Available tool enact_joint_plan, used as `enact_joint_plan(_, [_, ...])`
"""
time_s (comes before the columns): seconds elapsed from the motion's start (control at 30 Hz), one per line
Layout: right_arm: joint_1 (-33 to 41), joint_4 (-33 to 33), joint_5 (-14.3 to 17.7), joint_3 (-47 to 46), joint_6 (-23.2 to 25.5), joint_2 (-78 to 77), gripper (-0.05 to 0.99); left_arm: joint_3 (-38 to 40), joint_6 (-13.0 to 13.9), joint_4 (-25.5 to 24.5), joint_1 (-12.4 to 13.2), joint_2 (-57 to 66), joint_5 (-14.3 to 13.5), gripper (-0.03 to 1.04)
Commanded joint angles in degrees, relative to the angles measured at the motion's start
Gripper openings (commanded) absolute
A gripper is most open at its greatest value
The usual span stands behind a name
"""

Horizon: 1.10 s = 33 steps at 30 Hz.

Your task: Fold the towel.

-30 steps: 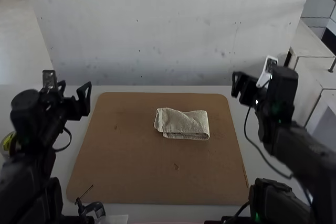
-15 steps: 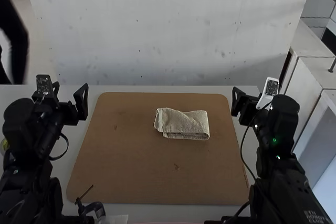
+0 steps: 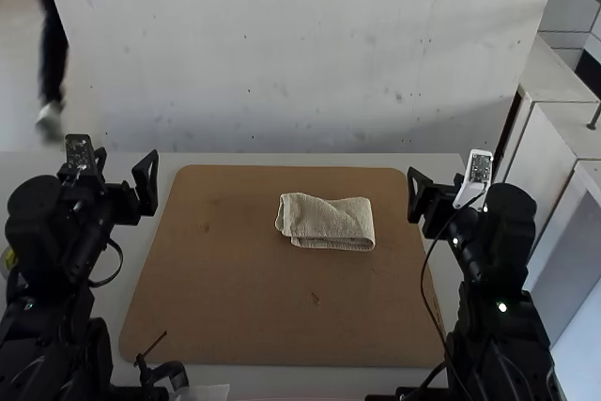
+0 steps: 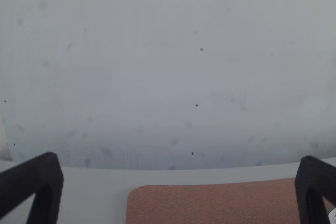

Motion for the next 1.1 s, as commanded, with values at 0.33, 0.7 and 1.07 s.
enact_joint_plan(0.33, [-0.33, -1.17, 9.9, -0.54, 1.05, -0.22, 0.97, -1.45, 4.65, 0.3, -1.29, 2.42, -2.26, 0.99])
enact_joint_plan(0.7, [-0.07, -1.08, 12.98, -0.62, -0.71, 0.04, 0.97, -1.45, 8.16, -14.64, -6.74, -5.84, -9.56, 0.99])
enact_joint_plan(1.07, [0.02, -1.08, 15.52, -0.62, -1.15, 0.22, 0.97, -1.37, 5.35, -14.12, -6.65, -6.19, -9.73, 1.0])
